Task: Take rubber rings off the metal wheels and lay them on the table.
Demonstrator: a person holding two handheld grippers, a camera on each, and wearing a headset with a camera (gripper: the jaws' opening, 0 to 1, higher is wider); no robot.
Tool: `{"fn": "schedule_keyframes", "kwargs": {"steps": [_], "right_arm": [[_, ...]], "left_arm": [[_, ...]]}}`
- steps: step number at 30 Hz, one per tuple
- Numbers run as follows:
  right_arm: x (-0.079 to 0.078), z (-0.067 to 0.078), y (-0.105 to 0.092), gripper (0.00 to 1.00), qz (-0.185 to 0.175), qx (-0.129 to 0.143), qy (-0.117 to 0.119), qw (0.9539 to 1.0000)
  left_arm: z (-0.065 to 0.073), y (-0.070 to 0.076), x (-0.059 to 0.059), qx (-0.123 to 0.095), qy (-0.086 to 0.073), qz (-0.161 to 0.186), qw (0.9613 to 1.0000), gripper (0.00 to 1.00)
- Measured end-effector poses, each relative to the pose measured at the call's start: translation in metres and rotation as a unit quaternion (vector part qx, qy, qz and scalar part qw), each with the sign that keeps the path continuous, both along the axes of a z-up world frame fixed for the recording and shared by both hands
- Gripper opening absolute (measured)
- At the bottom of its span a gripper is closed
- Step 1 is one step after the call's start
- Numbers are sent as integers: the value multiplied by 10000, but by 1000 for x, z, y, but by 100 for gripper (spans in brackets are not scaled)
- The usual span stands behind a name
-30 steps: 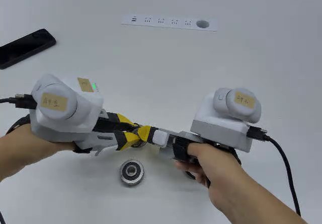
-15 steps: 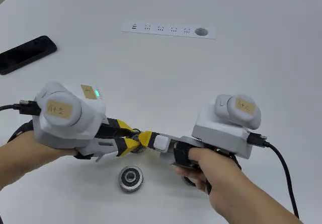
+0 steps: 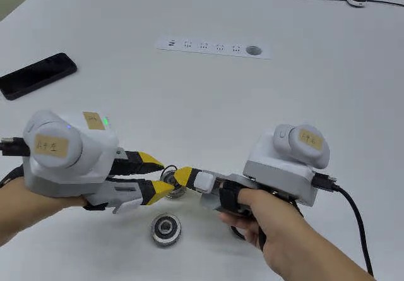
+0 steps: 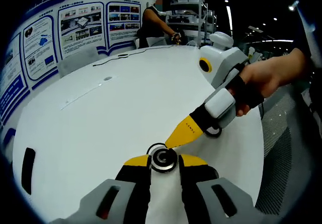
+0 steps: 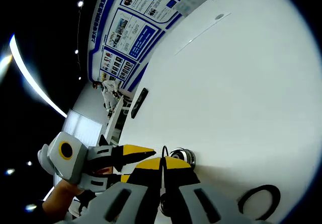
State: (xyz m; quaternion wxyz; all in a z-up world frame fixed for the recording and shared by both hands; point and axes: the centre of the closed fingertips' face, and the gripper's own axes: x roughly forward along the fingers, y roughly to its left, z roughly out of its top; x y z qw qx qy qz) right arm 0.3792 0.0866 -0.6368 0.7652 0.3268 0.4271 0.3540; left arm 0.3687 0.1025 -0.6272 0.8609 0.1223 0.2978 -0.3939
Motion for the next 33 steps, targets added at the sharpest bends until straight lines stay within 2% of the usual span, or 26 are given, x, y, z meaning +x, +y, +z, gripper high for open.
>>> {"fn": "schedule_keyframes", "kwargs": {"steps": [5, 7, 9, 11, 16, 23, 27, 33], "right_arm": [[2, 6, -2, 2, -83, 75, 3, 9999], [2, 7, -4, 2, -107, 84, 11, 9999], [2, 9, -7, 2, -169, 118, 49, 9998], [3, 12, -11, 2, -219, 132, 25, 9997], [5, 18, -24, 2, -380, 140, 13, 9992], [2, 19, -44, 2, -549, 47, -3, 9985], [-1, 14, -62, 2, -738, 11, 76, 9972], [-9, 4, -87, 2, -1002, -103, 222, 9947]], "left_arm": [[7, 8, -5, -86, -15, 170, 9998, 22], [12, 10, -4, -215, -122, 354, 9991, 22], [19, 10, -4, -455, -243, 588, 9969, 24], [24, 10, -7, -566, -316, 671, 9956, 28], [28, 11, -15, -565, -373, 722, 9951, 32], [38, 19, -20, -666, -513, 919, 9922, 34], [44, 21, -26, -707, -628, 957, 9909, 34], [47, 19, -35, -863, -650, 1062, 9885, 36]]}}
